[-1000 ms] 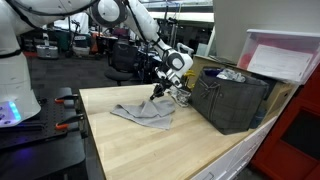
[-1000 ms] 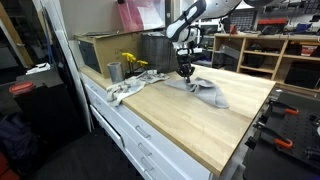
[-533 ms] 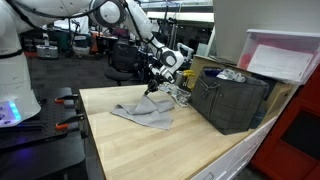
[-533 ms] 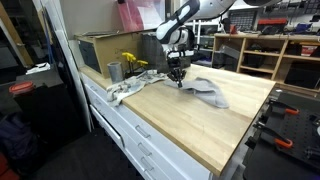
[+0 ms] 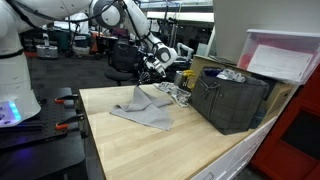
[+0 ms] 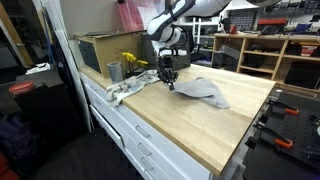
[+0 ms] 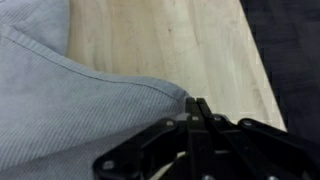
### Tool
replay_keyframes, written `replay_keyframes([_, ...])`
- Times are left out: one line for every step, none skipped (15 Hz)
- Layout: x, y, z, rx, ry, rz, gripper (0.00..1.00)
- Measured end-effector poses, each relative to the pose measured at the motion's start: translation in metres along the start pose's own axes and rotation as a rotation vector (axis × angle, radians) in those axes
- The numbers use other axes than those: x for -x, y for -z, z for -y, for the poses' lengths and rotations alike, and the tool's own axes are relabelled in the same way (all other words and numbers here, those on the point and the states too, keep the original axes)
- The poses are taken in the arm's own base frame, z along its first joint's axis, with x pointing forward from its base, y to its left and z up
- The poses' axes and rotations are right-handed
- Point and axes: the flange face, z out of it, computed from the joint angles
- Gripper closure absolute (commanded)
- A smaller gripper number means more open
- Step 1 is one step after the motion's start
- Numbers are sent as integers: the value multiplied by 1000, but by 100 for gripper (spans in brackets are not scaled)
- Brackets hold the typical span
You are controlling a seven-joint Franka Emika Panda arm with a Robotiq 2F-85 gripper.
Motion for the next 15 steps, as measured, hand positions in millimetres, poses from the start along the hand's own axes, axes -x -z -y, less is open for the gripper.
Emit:
replay_keyframes([5,0,12,-18,19,26,99])
replay_keyframes([10,1,22,-36,37,50,99])
replay_keyframes([15,2,31,-55,53,74,99])
replay_keyframes([19,4,38,-73,67,92,99])
replay_keyframes([23,7,44,-91,78,109,99])
replay_keyframes([26,9,49,-107,88,123,99])
replay_keyframes([29,12,53,-124,97,138,99])
replay_keyframes([32,15,56,-140,105,150,95])
replay_keyframes([34,17,59,-156,113,162,91])
replay_keyframes([36,19,62,-171,119,173,99])
replay_keyframes([38,21,64,-188,128,188,69])
replay_keyframes([40,23,67,-203,135,202,67])
replay_keyframes([41,24,69,-217,144,218,61])
replay_keyframes([43,24,71,-228,151,232,54])
replay_keyframes([45,24,72,-237,159,250,45])
